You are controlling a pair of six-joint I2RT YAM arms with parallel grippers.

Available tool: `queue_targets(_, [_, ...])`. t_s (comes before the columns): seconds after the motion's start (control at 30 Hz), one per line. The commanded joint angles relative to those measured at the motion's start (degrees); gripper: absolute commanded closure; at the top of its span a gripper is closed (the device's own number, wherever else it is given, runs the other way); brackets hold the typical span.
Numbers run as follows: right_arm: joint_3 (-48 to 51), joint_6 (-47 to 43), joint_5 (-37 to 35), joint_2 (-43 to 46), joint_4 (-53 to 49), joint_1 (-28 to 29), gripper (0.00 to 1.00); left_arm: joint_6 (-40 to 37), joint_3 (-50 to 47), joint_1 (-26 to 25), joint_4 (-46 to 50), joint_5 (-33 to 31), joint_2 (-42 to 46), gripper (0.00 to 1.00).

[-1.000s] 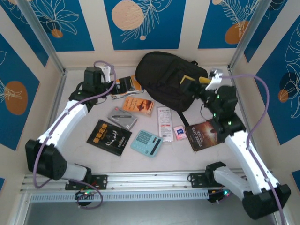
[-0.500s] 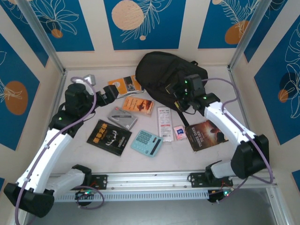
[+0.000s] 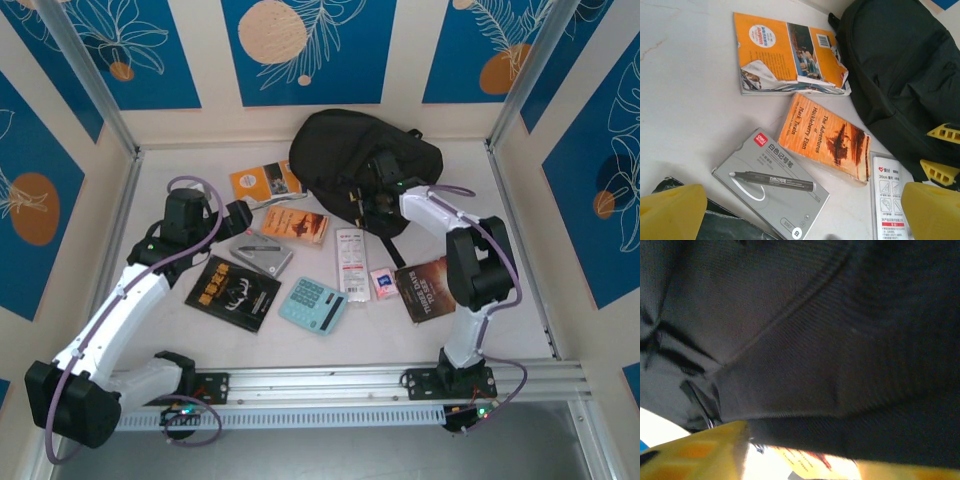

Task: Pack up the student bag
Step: Pick up the student bag from the top-center of the table, then place the student bag at the top-center of the table.

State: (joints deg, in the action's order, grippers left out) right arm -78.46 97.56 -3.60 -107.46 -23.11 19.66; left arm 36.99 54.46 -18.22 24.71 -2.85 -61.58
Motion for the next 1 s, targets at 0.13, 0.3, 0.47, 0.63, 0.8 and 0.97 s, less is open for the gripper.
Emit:
queue_targets(0.13, [-1.86,-1.39,3.05,0.12,3.43,-3.34,0.88,-0.43,0.19,0.28,-0.59,-2.77,0.42,0.00])
queue_targets(0.3, [-1.03,-5.89,8.34,6.15,5.13,-6.17,1.00,-0.51,0.89,0.24,-0.41,-2.60,-0.42,0.00])
queue_targets(0.47, [3.12,-7.79,19.37,12.05,11.59,-9.13,1.00,-0.42,1.74,0.28,0.13,-1.95,-0.56,0.00])
queue_targets(0.63, [5.24,-13.99,26.73,17.35,12.50,-10.01,1.00,-0.25,3.34,0.22,1.56,-0.90,-1.05,0.00])
queue_targets(0.8, [9.60,-24.58,29.46,24.07,2.87,-10.44,1.00,0.47,5.68,0.20,4.67,1.23,-0.84,0.00])
queue_targets(0.97, [18.25,-34.42,25.23,34.59,-8.32,-14.13,1.00,1.36,7.93,0.20,7.71,3.98,-0.15,0.00])
